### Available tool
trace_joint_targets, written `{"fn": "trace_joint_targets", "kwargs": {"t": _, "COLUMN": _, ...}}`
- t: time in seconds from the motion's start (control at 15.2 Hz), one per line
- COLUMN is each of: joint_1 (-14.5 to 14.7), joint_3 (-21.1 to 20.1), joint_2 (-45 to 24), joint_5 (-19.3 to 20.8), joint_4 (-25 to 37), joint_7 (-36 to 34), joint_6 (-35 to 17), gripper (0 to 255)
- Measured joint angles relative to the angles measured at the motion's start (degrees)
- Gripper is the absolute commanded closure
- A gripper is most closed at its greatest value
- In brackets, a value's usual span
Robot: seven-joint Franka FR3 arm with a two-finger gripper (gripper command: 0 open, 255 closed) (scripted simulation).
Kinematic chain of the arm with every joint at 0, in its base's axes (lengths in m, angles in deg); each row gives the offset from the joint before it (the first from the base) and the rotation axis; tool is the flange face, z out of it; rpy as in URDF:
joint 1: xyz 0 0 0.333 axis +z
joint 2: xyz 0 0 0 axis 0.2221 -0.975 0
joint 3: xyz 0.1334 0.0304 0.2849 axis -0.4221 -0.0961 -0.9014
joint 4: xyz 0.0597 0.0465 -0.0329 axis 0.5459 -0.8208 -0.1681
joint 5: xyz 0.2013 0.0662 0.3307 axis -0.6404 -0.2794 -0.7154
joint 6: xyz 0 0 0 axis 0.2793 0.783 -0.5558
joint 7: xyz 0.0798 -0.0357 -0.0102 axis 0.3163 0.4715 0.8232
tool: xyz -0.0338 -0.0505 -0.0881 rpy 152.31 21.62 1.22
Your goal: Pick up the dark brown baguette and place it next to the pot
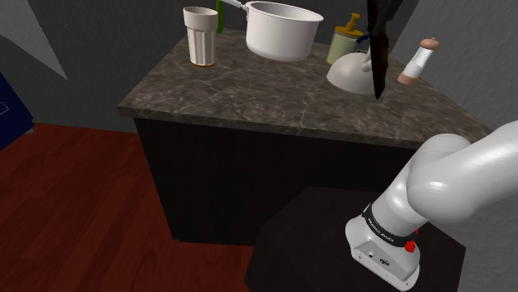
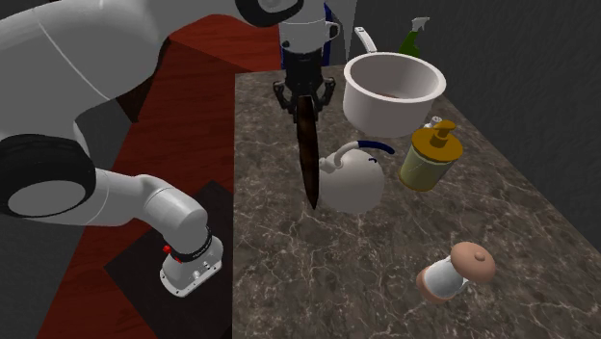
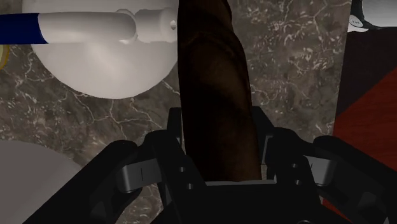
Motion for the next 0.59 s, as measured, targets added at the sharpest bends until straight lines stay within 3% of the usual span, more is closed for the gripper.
{"fn": "trace_joint_targets", "kwargs": {"t": 0.59, "joint_1": 0.6, "joint_3": -0.1, "joint_2": -3.6, "joint_5": -1.0, "joint_4": 10.0, "joint_7": 1.5, "joint_6": 6.5, "gripper": 255}}
